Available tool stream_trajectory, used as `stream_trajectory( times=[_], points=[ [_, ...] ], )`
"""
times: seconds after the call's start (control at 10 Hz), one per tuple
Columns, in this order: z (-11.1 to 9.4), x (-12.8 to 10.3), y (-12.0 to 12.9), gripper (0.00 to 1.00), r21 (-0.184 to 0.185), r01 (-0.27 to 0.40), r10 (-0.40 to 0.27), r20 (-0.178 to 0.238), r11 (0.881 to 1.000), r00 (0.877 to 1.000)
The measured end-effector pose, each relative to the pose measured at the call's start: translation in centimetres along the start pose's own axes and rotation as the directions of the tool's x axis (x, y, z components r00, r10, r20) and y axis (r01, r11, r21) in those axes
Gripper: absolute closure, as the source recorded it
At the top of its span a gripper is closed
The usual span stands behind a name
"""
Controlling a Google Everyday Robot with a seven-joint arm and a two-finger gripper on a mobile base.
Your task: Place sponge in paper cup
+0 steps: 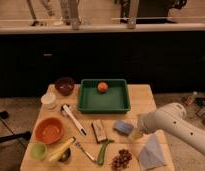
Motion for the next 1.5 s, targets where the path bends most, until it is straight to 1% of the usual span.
stream_trajectory(
  times=[0.2, 0.3, 0.5, 0.6, 0.9, 1.0, 1.2, 1.5],
  points=[
    [0.1, 0.2, -0.4, 0.20, 0.016, -0.005, 0.005, -0.001, 1.000, 1.000],
    [0.4, 0.2, -0.5, 0.20, 0.021, -0.005, 0.005, 0.010, 1.000, 1.000],
    [0.9, 0.3, -0.8, 0.20, 0.026, 0.010, -0.011, 0.045, 1.000, 0.999],
    [1.3, 0.4, -1.0, 0.20, 0.025, 0.017, -0.019, 0.054, 1.000, 0.998],
    [2.7, 0.1, -1.1, 0.20, 0.003, 0.035, -0.036, 0.074, 0.999, 0.997],
    [3.6, 0.2, -1.1, 0.20, -0.014, 0.037, -0.036, 0.083, 0.999, 0.996],
    [5.0, 0.2, -1.2, 0.20, -0.037, 0.043, -0.039, 0.092, 0.998, 0.995],
    [6.9, 0.7, -1.5, 0.20, -0.057, 0.045, -0.037, 0.128, 0.997, 0.991]
  ],
)
